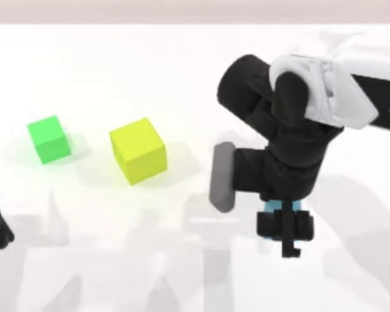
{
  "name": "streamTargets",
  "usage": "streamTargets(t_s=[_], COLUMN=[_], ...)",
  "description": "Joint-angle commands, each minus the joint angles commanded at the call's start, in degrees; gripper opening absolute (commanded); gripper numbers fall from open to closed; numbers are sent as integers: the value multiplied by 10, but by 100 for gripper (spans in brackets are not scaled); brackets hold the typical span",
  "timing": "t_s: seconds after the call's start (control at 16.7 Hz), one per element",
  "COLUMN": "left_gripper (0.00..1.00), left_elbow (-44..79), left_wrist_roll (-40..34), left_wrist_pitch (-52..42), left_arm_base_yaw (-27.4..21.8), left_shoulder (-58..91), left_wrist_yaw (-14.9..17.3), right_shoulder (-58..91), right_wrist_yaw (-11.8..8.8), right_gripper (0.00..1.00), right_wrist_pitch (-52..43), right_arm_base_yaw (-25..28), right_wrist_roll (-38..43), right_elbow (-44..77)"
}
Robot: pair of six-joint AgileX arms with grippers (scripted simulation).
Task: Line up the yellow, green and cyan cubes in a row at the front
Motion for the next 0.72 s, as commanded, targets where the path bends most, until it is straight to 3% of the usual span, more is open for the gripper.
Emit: streamTargets(t_s=[0.24,0.72], left_gripper=[100,100], left_elbow=[0,0], left_wrist_roll=[0,0], left_wrist_pitch=[0,0], left_arm_base_yaw=[0,0], left_shoulder=[0,0], left_wrist_yaw=[0,0], right_shoulder=[-69,-64], right_wrist_yaw=[-1,-1], right_gripper=[0,0], right_wrist_pitch=[26,49], right_arm_base_yaw=[31,30], right_wrist_roll=[-29,-29], right_elbow=[-78,-97])
